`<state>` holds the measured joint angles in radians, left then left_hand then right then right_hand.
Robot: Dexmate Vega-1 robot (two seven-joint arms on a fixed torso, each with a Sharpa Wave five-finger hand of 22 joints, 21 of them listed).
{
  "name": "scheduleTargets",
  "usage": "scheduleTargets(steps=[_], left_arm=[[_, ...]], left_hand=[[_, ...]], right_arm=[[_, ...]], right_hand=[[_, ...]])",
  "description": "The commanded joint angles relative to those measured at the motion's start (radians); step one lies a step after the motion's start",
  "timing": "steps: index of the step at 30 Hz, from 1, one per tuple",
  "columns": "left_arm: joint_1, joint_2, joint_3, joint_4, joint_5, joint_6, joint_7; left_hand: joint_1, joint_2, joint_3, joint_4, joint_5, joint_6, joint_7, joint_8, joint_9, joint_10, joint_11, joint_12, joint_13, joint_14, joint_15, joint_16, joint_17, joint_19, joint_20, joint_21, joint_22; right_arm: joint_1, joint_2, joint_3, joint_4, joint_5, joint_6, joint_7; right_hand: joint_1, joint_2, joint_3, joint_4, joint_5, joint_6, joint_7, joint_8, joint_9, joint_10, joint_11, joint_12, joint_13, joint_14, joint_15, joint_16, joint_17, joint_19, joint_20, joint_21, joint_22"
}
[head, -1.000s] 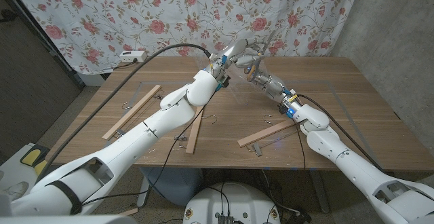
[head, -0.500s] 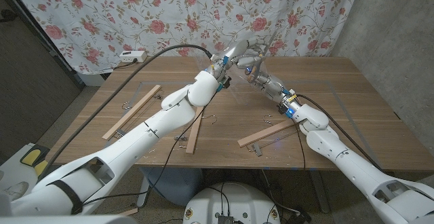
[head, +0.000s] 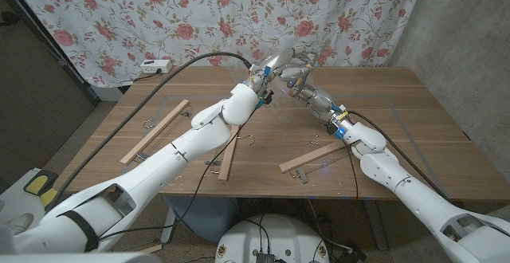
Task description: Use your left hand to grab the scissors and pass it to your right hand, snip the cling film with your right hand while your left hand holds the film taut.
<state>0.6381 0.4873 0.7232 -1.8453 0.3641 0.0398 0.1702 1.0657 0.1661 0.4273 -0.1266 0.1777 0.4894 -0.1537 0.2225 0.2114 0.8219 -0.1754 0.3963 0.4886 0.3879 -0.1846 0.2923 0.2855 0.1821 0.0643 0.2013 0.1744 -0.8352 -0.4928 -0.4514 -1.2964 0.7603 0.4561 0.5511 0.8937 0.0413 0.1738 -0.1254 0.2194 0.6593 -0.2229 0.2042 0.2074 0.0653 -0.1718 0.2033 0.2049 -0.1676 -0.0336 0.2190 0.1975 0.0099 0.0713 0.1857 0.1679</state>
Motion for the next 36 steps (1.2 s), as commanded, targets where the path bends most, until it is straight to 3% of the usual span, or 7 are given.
scheduleTargets(steps=[1, 24, 36], left_arm=[[-0.004, -0.005, 0.006, 0.005, 0.002, -0.002, -0.004], [-0.003, -0.012, 0.008, 0.023, -0.005, -0.016, 0.005], [-0.003, -0.018, 0.011, 0.035, -0.005, -0.021, 0.010]], left_hand=[[-0.002, 0.012, 0.008, 0.002, 0.006, 0.010, -0.002, -0.003, 0.004, 0.055, -0.049, 0.008, 0.027, 0.001, -0.015, 0.002, 0.003, 0.003, 0.010, 0.000, 0.004], [-0.003, 0.011, 0.009, 0.002, 0.006, 0.012, -0.002, -0.003, 0.004, 0.056, -0.048, 0.005, 0.030, 0.001, -0.016, 0.001, 0.003, 0.003, 0.009, 0.000, 0.004], [-0.004, 0.012, 0.011, 0.002, 0.007, 0.014, -0.003, -0.003, 0.004, 0.056, -0.048, 0.004, 0.031, 0.000, -0.016, 0.001, 0.003, 0.003, 0.008, 0.001, 0.004]], right_arm=[[-0.003, -0.008, -0.004, -0.008, 0.003, -0.007, 0.011], [0.009, 0.020, -0.001, 0.032, 0.064, -0.027, 0.089], [0.030, 0.054, 0.008, 0.087, 0.130, -0.061, 0.188]], right_hand=[[0.011, 0.005, -0.004, 0.001, -0.002, 0.008, 0.001, -0.002, 0.001, -0.004, -0.002, 0.000, 0.003, -0.004, -0.078, 0.000, 0.002, 0.002, -0.007, 0.001, 0.001], [0.019, 0.012, -0.008, 0.000, -0.006, -0.005, 0.001, -0.008, 0.001, -0.012, 0.005, -0.002, 0.003, -0.007, -0.074, -0.001, 0.002, -0.003, -0.002, 0.000, 0.001], [0.036, 0.022, -0.005, -0.006, -0.011, -0.031, 0.001, -0.014, 0.000, -0.027, 0.007, -0.006, 0.002, -0.015, -0.065, -0.004, 0.001, -0.007, 0.008, -0.001, 0.001]])
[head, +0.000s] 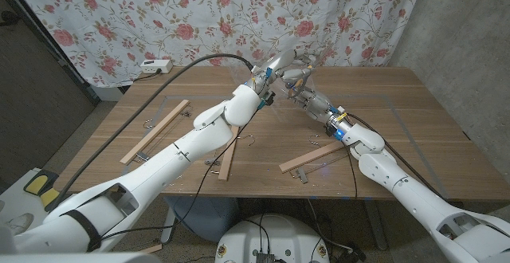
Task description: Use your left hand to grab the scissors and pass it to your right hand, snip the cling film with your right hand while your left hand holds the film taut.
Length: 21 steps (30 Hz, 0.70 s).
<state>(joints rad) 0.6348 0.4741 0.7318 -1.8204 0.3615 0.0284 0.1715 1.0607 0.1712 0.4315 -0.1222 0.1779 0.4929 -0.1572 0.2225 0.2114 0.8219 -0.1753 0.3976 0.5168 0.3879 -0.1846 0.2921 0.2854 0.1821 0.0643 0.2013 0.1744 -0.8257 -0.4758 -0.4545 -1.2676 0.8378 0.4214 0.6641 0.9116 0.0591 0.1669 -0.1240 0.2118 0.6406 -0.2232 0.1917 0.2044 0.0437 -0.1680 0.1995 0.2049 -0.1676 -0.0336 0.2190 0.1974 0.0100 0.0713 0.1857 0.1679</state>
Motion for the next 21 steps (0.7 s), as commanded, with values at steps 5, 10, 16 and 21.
scheduleTargets(steps=[5, 10, 16, 21], left_arm=[[0.001, -0.006, 0.004, 0.016, -0.006, -0.013, 0.010], [0.003, -0.008, 0.003, 0.019, -0.010, -0.015, 0.014], [0.004, -0.009, 0.004, 0.023, -0.011, -0.016, 0.014], [0.004, -0.011, 0.005, 0.026, -0.015, -0.016, 0.015]], left_hand=[[0.001, 0.006, 0.007, -0.002, 0.007, 0.014, 0.001, -0.002, 0.004, 0.056, -0.048, 0.002, 0.004, 0.001, -0.016, 0.001, 0.004, 0.004, 0.008, 0.001, 0.004], [0.000, 0.007, 0.008, -0.002, 0.007, 0.015, -0.002, -0.002, 0.004, 0.055, -0.048, 0.002, 0.004, 0.001, -0.016, 0.001, 0.003, 0.004, 0.007, 0.001, 0.004], [0.000, 0.007, 0.008, -0.002, 0.007, 0.016, -0.001, -0.002, 0.004, 0.055, -0.049, 0.001, 0.005, 0.001, -0.015, 0.001, 0.004, 0.004, 0.008, 0.001, 0.004], [-0.001, 0.005, 0.007, -0.002, 0.007, 0.017, -0.002, -0.002, 0.004, 0.056, -0.049, 0.001, 0.005, 0.000, -0.015, 0.000, 0.004, 0.004, 0.008, 0.001, 0.004]], right_arm=[[0.027, 0.042, 0.013, 0.070, 0.058, -0.036, 0.098], [0.031, 0.052, 0.018, 0.089, 0.073, -0.048, 0.125], [0.038, 0.065, 0.023, 0.111, 0.095, -0.065, 0.171], [0.043, 0.066, 0.025, 0.117, 0.092, -0.071, 0.187]], right_hand=[[0.026, 0.007, 0.001, -0.010, -0.008, -0.019, 0.001, -0.001, 0.002, -0.008, 0.008, -0.001, 0.002, -0.016, -0.062, -0.005, 0.001, -0.008, 0.012, 0.000, 0.000], [0.029, 0.007, 0.000, -0.011, -0.010, -0.035, 0.002, -0.005, 0.002, -0.018, 0.019, -0.003, 0.001, -0.020, -0.053, -0.006, 0.001, -0.009, 0.021, 0.000, 0.000], [0.038, 0.009, 0.000, -0.014, -0.014, -0.064, 0.002, -0.010, 0.001, -0.025, 0.024, -0.004, 0.001, -0.021, -0.051, -0.006, 0.001, -0.009, 0.022, 0.000, 0.000], [0.045, 0.013, 0.001, -0.015, -0.016, -0.079, 0.002, -0.010, 0.000, -0.036, 0.031, -0.006, 0.001, -0.031, -0.042, -0.009, 0.001, -0.013, 0.030, -0.002, 0.000]])
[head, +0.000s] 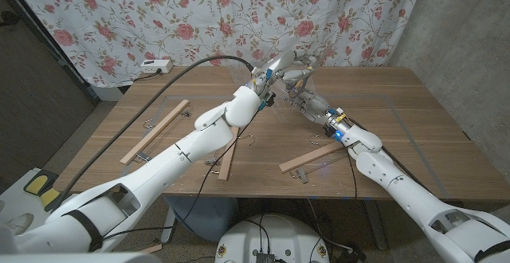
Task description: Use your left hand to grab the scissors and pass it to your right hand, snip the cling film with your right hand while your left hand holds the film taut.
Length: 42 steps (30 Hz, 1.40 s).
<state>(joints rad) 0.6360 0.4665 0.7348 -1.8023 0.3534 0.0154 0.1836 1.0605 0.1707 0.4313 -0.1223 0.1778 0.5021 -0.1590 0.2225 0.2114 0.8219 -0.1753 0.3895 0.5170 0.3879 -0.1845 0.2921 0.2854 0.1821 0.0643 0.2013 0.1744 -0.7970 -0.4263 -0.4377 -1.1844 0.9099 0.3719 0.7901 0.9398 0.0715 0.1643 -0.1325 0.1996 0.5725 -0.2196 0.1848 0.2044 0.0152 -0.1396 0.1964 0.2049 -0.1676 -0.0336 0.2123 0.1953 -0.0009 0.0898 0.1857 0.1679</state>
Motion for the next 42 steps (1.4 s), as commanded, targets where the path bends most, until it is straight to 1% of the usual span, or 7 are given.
scheduleTargets(steps=[1, 11, 25, 29, 38, 39, 42], left_arm=[[0.003, -0.004, 0.002, 0.008, -0.006, -0.003, 0.003], [0.002, -0.005, 0.004, 0.012, -0.008, -0.003, 0.004], [-0.006, -0.008, 0.020, 0.023, 0.024, -0.003, 0.014], [-0.007, -0.010, 0.022, 0.028, 0.021, -0.005, 0.010], [-0.010, -0.015, 0.025, 0.035, 0.022, -0.009, 0.009], [-0.010, -0.014, 0.026, 0.035, 0.024, -0.009, 0.010], [-0.009, -0.013, 0.027, 0.035, 0.026, -0.009, 0.009]], left_hand=[[0.000, 0.006, 0.008, -0.002, 0.007, 0.008, 0.000, -0.002, 0.004, 0.056, -0.049, 0.009, 0.005, -0.001, -0.016, 0.000, 0.004, 0.004, 0.008, 0.001, 0.004], [0.000, 0.006, 0.008, -0.002, 0.007, 0.007, -0.001, -0.002, 0.004, 0.056, -0.049, 0.007, 0.006, 0.000, -0.016, 0.000, 0.004, 0.004, 0.008, 0.001, 0.004], [-0.001, 0.006, 0.009, -0.002, 0.007, 0.008, -0.004, -0.003, 0.004, 0.057, -0.049, 0.006, 0.008, -0.001, -0.016, 0.000, 0.005, 0.003, 0.009, 0.001, 0.004], [0.000, 0.007, 0.009, -0.003, 0.007, 0.007, -0.004, -0.003, 0.004, 0.057, -0.049, 0.006, 0.008, -0.001, -0.017, 0.000, 0.005, 0.004, 0.009, 0.001, 0.004], [-0.001, 0.006, 0.010, -0.003, 0.008, 0.012, -0.004, -0.002, 0.004, 0.057, -0.049, 0.005, 0.009, -0.001, -0.017, 0.000, 0.005, 0.004, 0.008, 0.001, 0.004], [0.000, 0.006, 0.010, -0.003, 0.008, 0.010, -0.005, -0.003, 0.004, 0.057, -0.049, 0.005, 0.009, -0.001, -0.017, 0.000, 0.005, 0.004, 0.009, 0.001, 0.004], [-0.001, 0.006, 0.010, -0.003, 0.008, 0.010, -0.004, -0.003, 0.004, 0.057, -0.049, 0.004, 0.009, -0.001, -0.017, 0.000, 0.005, 0.004, 0.009, 0.001, 0.004]], right_arm=[[0.016, 0.018, 0.009, 0.036, 0.020, -0.020, 0.064], [0.011, 0.017, 0.014, 0.029, 0.013, -0.034, 0.052], [0.013, 0.018, 0.016, 0.028, 0.009, -0.035, 0.052], [0.018, 0.021, 0.017, 0.038, 0.017, -0.038, 0.072], [0.017, 0.031, 0.021, 0.042, 0.029, -0.044, 0.084], [0.016, 0.031, 0.022, 0.042, 0.030, -0.042, 0.087], [0.012, 0.029, 0.025, 0.034, 0.036, -0.050, 0.087]], right_hand=[[0.017, 0.001, 0.004, -0.007, -0.004, -0.012, -0.002, -0.003, 0.000, -0.009, 0.003, -0.003, 0.001, -0.032, -0.042, -0.003, 0.003, -0.004, 0.010, -0.002, 0.000], [0.017, 0.002, 0.001, -0.004, -0.006, -0.018, -0.001, 0.001, 0.000, -0.013, 0.012, -0.001, 0.000, -0.033, -0.040, -0.002, 0.003, -0.005, 0.011, -0.002, 0.000], [-0.014, -0.012, -0.026, 0.012, -0.003, -0.020, -0.001, 0.011, 0.002, -0.014, 0.012, 0.005, 0.001, -0.031, -0.040, 0.001, 0.005, -0.007, 0.001, 0.000, 0.000], [-0.016, -0.011, -0.028, 0.013, -0.004, -0.014, -0.001, 0.014, 0.002, -0.012, 0.025, 0.006, 0.001, -0.030, -0.028, 0.002, 0.005, -0.004, 0.018, 0.001, 0.000], [-0.010, -0.004, -0.027, 0.011, -0.004, -0.006, -0.001, 0.018, 0.003, -0.014, 0.028, 0.006, 0.001, -0.031, -0.022, 0.002, 0.005, -0.006, 0.025, 0.000, 0.000], [-0.009, 0.003, -0.026, 0.012, -0.005, 0.003, -0.001, 0.022, 0.005, -0.013, 0.017, 0.007, 0.001, -0.032, -0.034, 0.002, 0.005, -0.010, 0.007, -0.001, 0.000], [-0.008, 0.009, -0.024, 0.012, -0.008, 0.016, -0.002, 0.026, 0.006, -0.010, 0.026, 0.009, 0.000, -0.030, -0.025, 0.003, 0.005, -0.007, 0.022, 0.001, 0.000]])
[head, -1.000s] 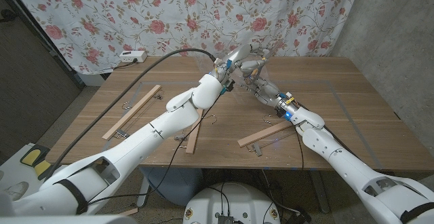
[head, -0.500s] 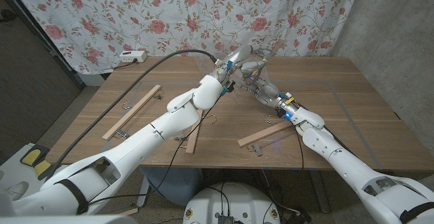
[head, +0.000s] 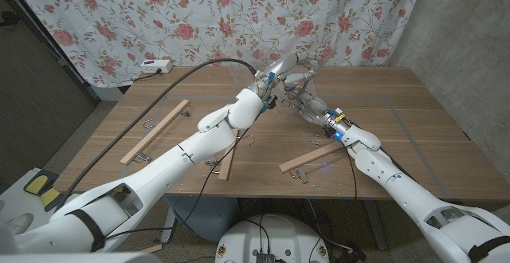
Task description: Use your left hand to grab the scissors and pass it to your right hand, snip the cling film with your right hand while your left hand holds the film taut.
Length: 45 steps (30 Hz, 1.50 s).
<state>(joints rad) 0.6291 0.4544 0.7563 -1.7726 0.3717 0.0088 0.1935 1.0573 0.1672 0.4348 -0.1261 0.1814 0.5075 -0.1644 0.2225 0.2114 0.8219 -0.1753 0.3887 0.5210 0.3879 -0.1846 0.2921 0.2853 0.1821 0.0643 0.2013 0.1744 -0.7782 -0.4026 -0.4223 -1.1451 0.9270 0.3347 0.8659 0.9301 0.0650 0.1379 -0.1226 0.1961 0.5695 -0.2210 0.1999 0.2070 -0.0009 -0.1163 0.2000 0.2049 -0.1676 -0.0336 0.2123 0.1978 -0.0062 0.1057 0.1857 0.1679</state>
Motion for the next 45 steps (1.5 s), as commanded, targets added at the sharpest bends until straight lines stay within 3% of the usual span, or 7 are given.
scheduleTargets(steps=[1, 13, 22, 26, 35, 39, 45], left_arm=[[-0.001, -0.002, 0.005, 0.006, 0.007, -0.003, 0.000], [0.006, 0.002, 0.002, 0.001, 0.004, 0.001, -0.002], [0.007, 0.003, 0.000, 0.004, 0.001, -0.001, -0.001], [0.008, 0.003, 0.000, 0.005, 0.001, -0.002, 0.001], [0.009, 0.002, 0.001, 0.005, 0.002, 0.000, 0.002], [0.010, 0.002, 0.002, 0.004, 0.002, 0.003, 0.001], [0.011, 0.001, 0.004, 0.004, 0.003, 0.007, 0.000]], left_hand=[[0.003, 0.010, 0.007, 0.001, 0.004, 0.005, 0.001, -0.003, 0.004, 0.057, -0.049, 0.005, 0.005, -0.001, -0.017, 0.000, 0.005, 0.004, 0.009, 0.001, 0.004], [0.003, 0.009, 0.007, 0.000, 0.005, 0.007, -0.001, -0.003, 0.004, 0.057, -0.049, 0.004, 0.007, -0.001, -0.017, 0.000, 0.005, 0.004, 0.009, 0.001, 0.004], [0.002, 0.010, 0.007, 0.001, 0.005, 0.007, 0.000, -0.003, 0.005, 0.059, -0.049, 0.003, 0.007, -0.001, -0.016, 0.000, 0.006, 0.004, 0.009, 0.001, 0.004], [0.002, 0.010, 0.007, 0.001, 0.005, 0.009, 0.000, -0.003, 0.005, 0.059, -0.049, 0.003, 0.008, -0.001, -0.016, 0.001, 0.006, 0.004, 0.009, 0.001, 0.004], [0.002, 0.009, 0.007, 0.001, 0.004, 0.009, -0.002, -0.003, 0.005, 0.058, -0.049, 0.002, 0.008, -0.001, -0.016, 0.001, 0.007, 0.004, 0.009, 0.001, 0.004], [0.002, 0.010, 0.007, 0.001, 0.004, 0.010, -0.001, -0.003, 0.005, 0.058, -0.049, 0.002, 0.009, -0.001, -0.016, 0.001, 0.007, 0.004, 0.009, 0.001, 0.004], [0.001, 0.009, 0.007, 0.001, 0.004, 0.009, 0.000, -0.004, 0.005, 0.058, -0.049, 0.001, 0.009, -0.001, -0.016, 0.001, 0.007, 0.004, 0.009, 0.001, 0.004]], right_arm=[[-0.007, 0.003, 0.008, -0.009, 0.013, -0.009, 0.009], [-0.005, 0.010, 0.007, -0.002, 0.016, -0.018, 0.015], [-0.009, 0.007, 0.008, -0.009, 0.015, -0.029, -0.002], [-0.017, 0.001, 0.010, -0.025, 0.017, -0.044, -0.024], [-0.030, -0.011, 0.011, -0.045, 0.009, -0.046, -0.055], [-0.031, -0.009, 0.013, -0.047, 0.016, -0.053, -0.058], [-0.034, -0.008, 0.014, -0.051, 0.027, -0.069, -0.065]], right_hand=[[0.003, 0.017, 0.003, 0.001, -0.005, 0.021, 0.000, 0.012, 0.004, 0.007, 0.006, 0.005, 0.000, -0.029, -0.022, 0.003, 0.002, 0.000, 0.011, 0.001, 0.000], [0.025, 0.042, 0.020, -0.010, -0.011, 0.065, -0.001, 0.025, 0.009, 0.011, -0.003, 0.006, 0.000, -0.026, -0.031, 0.004, 0.001, -0.004, -0.010, 0.000, 0.000], [0.043, 0.053, 0.031, -0.020, -0.015, 0.154, 0.000, 0.062, 0.029, 0.038, -0.006, 0.013, -0.001, -0.014, -0.026, 0.007, 0.000, 0.009, 0.001, 0.003, 0.000], [0.046, 0.058, 0.033, -0.019, -0.017, 0.190, 0.001, 0.078, 0.043, 0.066, -0.020, 0.021, -0.001, -0.004, -0.044, 0.010, 0.000, 0.015, -0.023, 0.004, 0.000], [0.018, 0.084, 0.032, 0.003, -0.015, 0.207, -0.001, 0.092, 0.080, 0.218, -0.058, 0.072, 0.017, 0.044, -0.068, 0.030, 0.006, 0.023, -0.034, 0.003, 0.000], [0.023, 0.100, 0.046, 0.002, -0.014, 0.220, -0.001, 0.100, 0.102, 0.314, -0.095, 0.114, 0.049, 0.087, -0.098, 0.047, 0.010, 0.034, -0.043, 0.004, 0.000], [0.024, 0.104, 0.062, 0.002, -0.014, 0.272, 0.005, 0.108, 0.105, 0.439, -0.103, 0.166, 0.103, 0.165, -0.154, 0.079, 0.020, 0.055, -0.055, 0.004, 0.000]])
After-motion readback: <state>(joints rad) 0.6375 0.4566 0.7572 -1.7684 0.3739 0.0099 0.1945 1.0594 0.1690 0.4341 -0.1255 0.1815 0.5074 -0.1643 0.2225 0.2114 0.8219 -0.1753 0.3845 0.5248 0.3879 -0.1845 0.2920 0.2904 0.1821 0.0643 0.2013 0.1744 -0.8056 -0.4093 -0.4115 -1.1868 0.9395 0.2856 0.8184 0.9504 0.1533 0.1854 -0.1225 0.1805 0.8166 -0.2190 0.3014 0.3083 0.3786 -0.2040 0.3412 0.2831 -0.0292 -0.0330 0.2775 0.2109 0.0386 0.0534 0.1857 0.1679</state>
